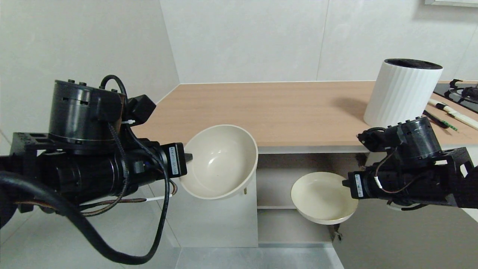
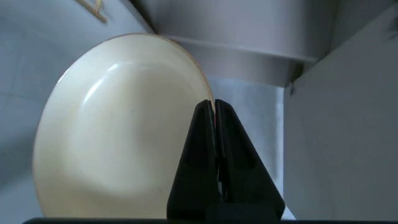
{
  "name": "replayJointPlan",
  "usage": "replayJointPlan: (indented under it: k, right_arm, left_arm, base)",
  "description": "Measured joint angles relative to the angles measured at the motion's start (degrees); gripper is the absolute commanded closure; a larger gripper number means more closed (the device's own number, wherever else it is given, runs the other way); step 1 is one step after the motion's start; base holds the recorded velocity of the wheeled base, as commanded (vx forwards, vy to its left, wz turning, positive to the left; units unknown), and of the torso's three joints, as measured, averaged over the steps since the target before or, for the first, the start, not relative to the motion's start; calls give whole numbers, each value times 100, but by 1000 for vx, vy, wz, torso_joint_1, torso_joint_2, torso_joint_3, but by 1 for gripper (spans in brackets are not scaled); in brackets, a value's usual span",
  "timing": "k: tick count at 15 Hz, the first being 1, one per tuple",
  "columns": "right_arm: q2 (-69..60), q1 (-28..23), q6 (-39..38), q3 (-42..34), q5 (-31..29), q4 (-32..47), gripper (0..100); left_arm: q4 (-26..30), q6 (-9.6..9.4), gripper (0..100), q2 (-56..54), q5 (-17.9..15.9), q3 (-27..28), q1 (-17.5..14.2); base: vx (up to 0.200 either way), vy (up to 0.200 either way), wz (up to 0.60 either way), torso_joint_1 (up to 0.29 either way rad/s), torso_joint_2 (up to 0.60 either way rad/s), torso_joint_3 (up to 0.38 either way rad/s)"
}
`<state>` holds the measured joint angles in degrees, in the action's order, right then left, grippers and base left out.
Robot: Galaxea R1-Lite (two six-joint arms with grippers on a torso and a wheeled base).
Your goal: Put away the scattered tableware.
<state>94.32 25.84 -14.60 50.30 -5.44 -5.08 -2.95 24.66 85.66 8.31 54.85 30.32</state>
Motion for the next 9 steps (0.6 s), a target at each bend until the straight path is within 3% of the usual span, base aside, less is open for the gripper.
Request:
replayJointPlan:
  k: [9]
  right_arm:
    - [369, -2, 2, -79, -11, -358, 100]
  left_arm:
    - [-2, 0, 100, 72, 0, -11, 2]
  base:
    - [0, 0, 0, -160, 467, 303]
